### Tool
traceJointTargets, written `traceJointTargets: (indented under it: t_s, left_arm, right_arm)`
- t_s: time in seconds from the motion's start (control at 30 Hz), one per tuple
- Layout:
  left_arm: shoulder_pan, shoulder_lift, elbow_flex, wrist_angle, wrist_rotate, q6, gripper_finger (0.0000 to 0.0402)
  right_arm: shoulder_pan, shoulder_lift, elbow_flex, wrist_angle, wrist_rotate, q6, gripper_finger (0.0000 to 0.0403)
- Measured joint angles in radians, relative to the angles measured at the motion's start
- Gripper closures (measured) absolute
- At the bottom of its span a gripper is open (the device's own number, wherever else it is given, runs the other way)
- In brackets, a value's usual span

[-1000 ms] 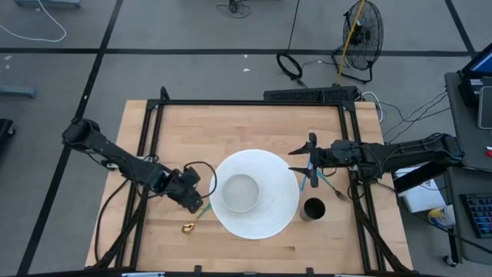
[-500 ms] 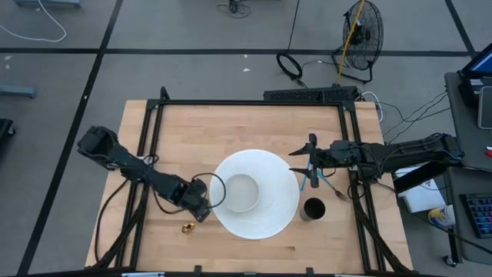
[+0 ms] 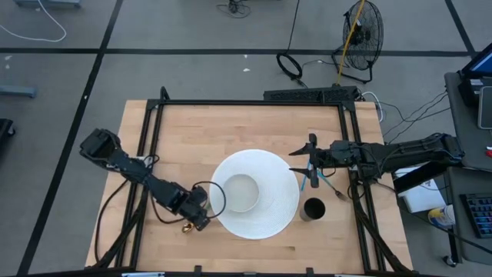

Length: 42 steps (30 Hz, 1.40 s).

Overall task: Pick & Place Utensil
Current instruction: Put the green spoon into the white bowl on the white mat

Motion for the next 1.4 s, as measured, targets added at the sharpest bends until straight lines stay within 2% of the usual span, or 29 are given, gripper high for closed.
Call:
traceJointTargets:
  t_s: [0.23, 0.5, 0.87, 1.03, 1.2, 1.4]
  left_arm:
    - [-0.033, 0.091, 0.007, 0.055, -0.009, -0.032, 0.0165]
    - [-0.066, 0.143, 0.081, -0.086, -0.027, -0.097, 0.017]
    - [-0.074, 0.152, 0.082, -0.107, -0.036, -0.106, 0.0283]
    - [-0.077, 0.17, 0.084, -0.119, -0.027, -0.109, 0.0315]
    - [-0.078, 0.172, 0.086, -0.172, -0.017, -0.19, 0.0338]
    - [-0.079, 0.168, 0.086, -0.214, -0.033, -0.278, 0.0389]
  right_arm:
    - [0.0, 0.0, 0.0, 0.0, 0.0, 0.007, 0.0165]
    - [0.0, 0.0, 0.0, 0.008, 0.0, 0.001, 0.0165]
    - [0.0, 0.0, 0.0, 0.008, 0.0, 0.003, 0.0165]
    - [0.0, 0.0, 0.0, 0.007, 0.0, 0.003, 0.0165]
    - [0.0, 0.0, 0.0, 0.008, 0.0, 0.006, 0.0165]
    - [0.0, 0.0, 0.0, 0.008, 0.0, 0.018, 0.0165]
